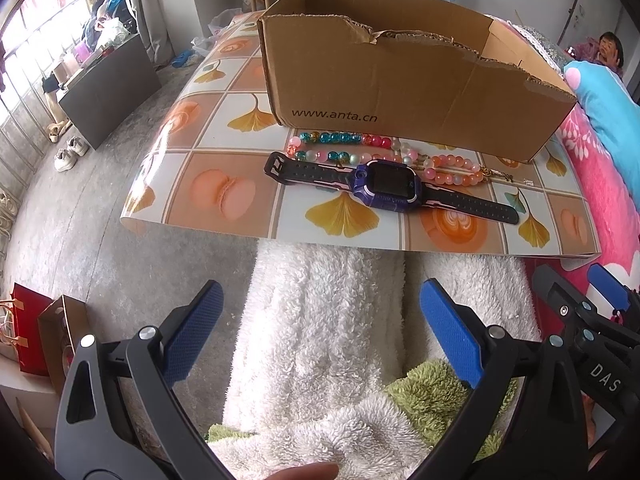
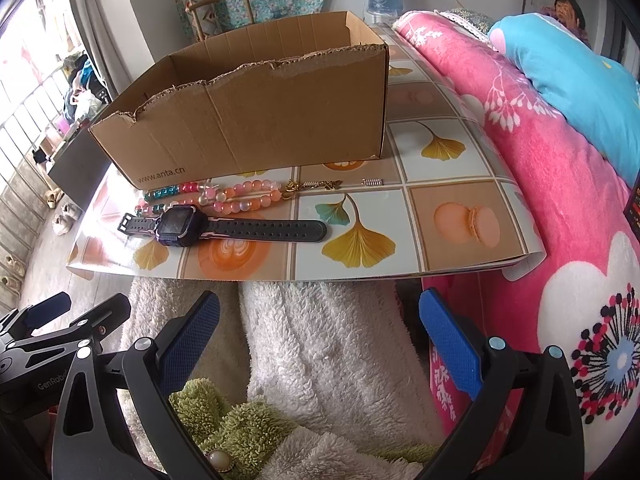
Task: Organize jewelry
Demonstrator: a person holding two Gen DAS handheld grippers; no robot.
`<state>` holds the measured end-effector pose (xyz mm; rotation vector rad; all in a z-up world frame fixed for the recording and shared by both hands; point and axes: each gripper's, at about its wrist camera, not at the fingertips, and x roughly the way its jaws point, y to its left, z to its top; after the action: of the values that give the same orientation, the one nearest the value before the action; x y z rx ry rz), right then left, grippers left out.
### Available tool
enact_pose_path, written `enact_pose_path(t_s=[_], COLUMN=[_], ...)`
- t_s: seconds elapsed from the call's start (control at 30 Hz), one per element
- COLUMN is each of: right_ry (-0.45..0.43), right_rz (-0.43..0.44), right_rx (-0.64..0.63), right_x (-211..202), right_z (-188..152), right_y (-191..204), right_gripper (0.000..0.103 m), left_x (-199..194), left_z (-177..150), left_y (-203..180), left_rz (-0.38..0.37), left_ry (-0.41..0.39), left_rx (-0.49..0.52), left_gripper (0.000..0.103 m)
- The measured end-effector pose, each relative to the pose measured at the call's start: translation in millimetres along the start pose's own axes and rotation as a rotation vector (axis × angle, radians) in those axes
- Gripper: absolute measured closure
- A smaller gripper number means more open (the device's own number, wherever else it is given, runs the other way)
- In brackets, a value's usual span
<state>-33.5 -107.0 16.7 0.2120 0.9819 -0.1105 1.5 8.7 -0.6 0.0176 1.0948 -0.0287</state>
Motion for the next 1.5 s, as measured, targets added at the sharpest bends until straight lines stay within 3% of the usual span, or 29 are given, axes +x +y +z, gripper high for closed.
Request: enact_pose_path(t_s=[1.5], right_ry=[-0.001], right_rz=[0.001], right_rx=[0.002], right_x=[-0.6], right_z=[1.5], right_y=[-0.1], right_gripper=[0.005], left_x=[1.2], left_z=[0.2], left_y=[2.6], left_rz=[-0.002], left_ry=[-0.001], left_rx=[-0.007], left_gripper=[0.007])
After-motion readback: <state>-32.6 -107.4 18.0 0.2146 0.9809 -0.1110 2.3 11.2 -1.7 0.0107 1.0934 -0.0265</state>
